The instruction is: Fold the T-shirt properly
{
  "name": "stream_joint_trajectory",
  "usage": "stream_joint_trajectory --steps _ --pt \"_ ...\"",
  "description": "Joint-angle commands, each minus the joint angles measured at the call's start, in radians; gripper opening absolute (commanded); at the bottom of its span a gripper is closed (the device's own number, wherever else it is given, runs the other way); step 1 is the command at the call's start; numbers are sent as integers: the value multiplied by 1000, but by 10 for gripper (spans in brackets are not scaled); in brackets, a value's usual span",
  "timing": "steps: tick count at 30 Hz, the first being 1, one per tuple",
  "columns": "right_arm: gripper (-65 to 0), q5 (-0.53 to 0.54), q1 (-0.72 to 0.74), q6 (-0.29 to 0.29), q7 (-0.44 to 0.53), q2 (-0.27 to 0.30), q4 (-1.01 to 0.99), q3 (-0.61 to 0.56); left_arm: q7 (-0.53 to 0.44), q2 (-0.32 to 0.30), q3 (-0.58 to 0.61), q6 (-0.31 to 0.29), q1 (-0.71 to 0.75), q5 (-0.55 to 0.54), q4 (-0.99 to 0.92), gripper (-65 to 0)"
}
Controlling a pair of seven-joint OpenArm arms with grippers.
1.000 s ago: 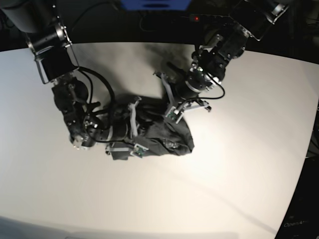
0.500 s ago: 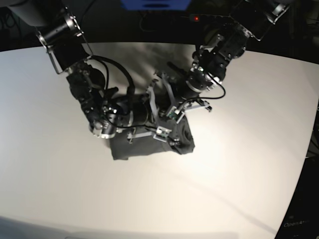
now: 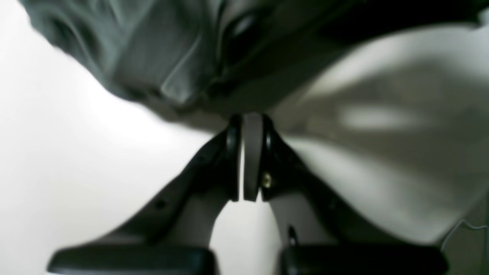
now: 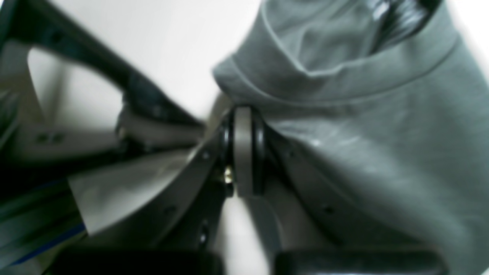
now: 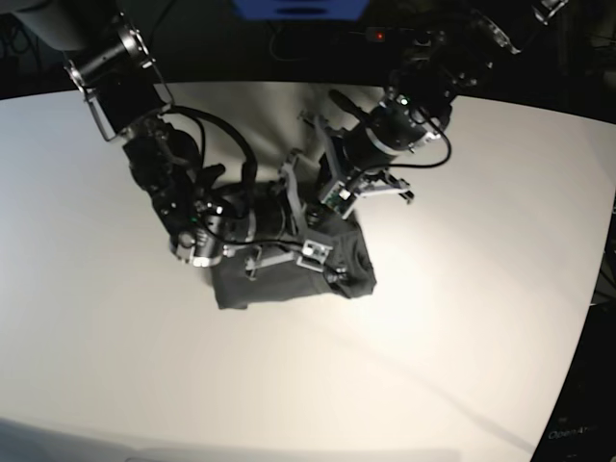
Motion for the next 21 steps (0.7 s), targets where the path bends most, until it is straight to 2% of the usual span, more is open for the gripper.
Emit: stream_joint_trajectory --steps 1,7,12,16,21 --pt "-649 16 24 3 -8 9 44 4 -21 -13 -7 2 10 -1 45 -632" --pt "-649 16 36 3 -86 26 97 7 -23 -9 -11 2 18 -6 134 -632" --pt "-649 16 36 3 -88 65 99 7 -26 47 -12 2 9 -4 150 -632" --pt "-649 16 56 3 -88 117 99 7 -26 104 -12 4 -14 4 134 -632" --pt "-649 16 94 3 -86 164 97 7 -26 161 -84 7 -25 5 102 -632"
